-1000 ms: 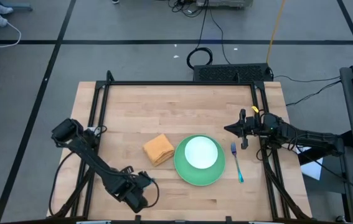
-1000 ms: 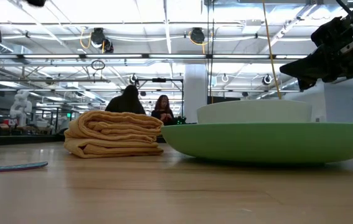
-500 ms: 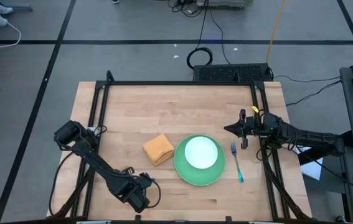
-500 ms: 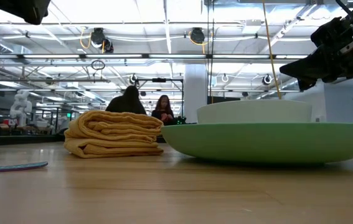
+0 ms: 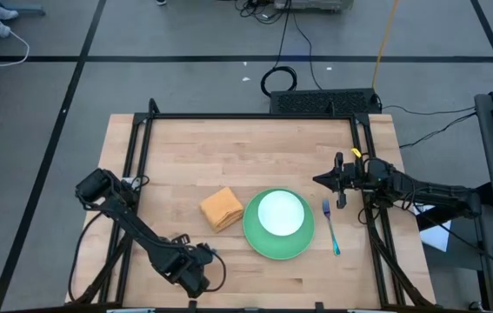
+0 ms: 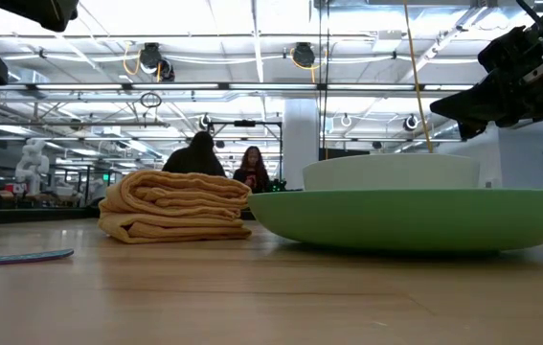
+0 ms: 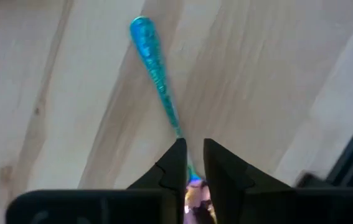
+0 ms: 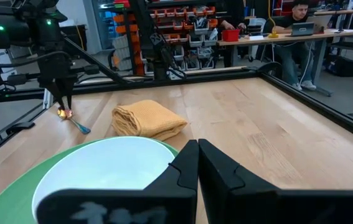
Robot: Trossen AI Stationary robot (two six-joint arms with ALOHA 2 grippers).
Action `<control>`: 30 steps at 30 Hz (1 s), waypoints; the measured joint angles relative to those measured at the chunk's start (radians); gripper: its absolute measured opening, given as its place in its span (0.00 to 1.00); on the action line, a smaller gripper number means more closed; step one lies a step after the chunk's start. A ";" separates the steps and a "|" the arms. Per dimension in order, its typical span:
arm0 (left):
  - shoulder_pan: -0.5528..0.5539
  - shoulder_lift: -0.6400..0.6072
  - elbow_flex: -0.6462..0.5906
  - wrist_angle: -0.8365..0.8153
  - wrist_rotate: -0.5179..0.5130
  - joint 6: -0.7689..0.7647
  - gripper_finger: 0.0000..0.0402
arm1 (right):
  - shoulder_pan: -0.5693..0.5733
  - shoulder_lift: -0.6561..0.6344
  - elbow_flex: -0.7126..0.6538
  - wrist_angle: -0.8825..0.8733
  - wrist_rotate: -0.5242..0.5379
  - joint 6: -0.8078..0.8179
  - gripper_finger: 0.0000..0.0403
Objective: Set table place
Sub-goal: Put the purple spoon into the white bowl
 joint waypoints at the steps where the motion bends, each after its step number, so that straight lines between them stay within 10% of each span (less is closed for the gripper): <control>1: 0.000 0.000 0.000 0.009 0.000 0.005 0.16 | 0.000 0.000 0.000 0.000 0.000 0.000 0.00; 30: 0.003 -0.001 0.000 0.021 -0.008 0.047 0.40 | 0.000 0.000 0.000 0.000 0.000 0.001 0.00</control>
